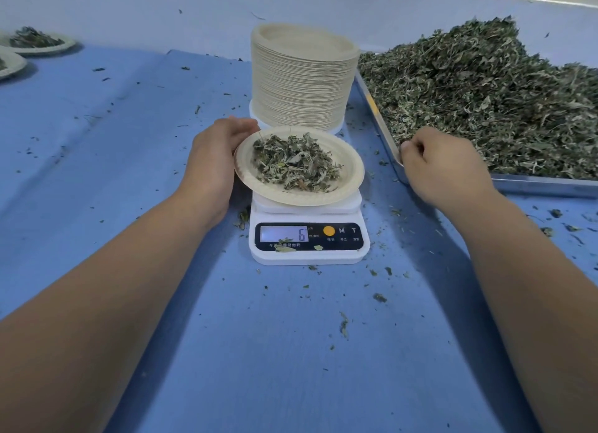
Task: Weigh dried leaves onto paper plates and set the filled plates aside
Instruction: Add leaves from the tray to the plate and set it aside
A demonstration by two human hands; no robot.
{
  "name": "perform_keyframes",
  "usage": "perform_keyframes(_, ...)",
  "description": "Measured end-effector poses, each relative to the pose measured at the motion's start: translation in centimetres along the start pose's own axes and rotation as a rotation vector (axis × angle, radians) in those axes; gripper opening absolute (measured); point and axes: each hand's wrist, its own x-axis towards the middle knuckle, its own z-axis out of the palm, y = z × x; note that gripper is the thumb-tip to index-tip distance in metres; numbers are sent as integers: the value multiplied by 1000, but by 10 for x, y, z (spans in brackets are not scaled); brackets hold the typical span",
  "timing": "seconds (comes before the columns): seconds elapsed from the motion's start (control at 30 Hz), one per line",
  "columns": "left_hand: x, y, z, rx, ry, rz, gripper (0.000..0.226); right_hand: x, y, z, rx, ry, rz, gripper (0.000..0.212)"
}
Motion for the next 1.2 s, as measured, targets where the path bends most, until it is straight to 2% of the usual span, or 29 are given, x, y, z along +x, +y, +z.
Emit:
perform_keyframes(0.13, -2, 0, 1, 32, 2, 49, 43, -1, 0, 6, -92, -47, -63, 41)
perform_keyframes(0.23, -3, 2, 1, 50, 9, 56, 42, 5, 2, 6, -19, -11, -50, 42)
perform_keyframes(0.4, -3, 4, 0, 15, 29, 38, 41, 30, -7, -2, 12, -63, -37, 50)
perform_keyframes(0.63, -3, 4, 1, 12, 25, 28, 39, 41, -16, -17, 70, 158, -46, 45)
perform_keyframes(0.8, -3, 4, 2, -1, 20, 19, 37, 44, -74, -33, 328, 257, -64, 49)
perform_keyframes(0.97, -4, 6, 1, -17, 32, 18, 36, 41, -131, -28, 415, 104, -176, 52)
perform_keyframes(1.07, -5, 8, 2, -19, 32, 3, 36, 41, -144, -20, 258, -60, -168, 45)
perform_keyframes(1.2, -11, 11, 4, -6, 13, -2, 34, 37, -139, -18, 85, -69, -164, 26)
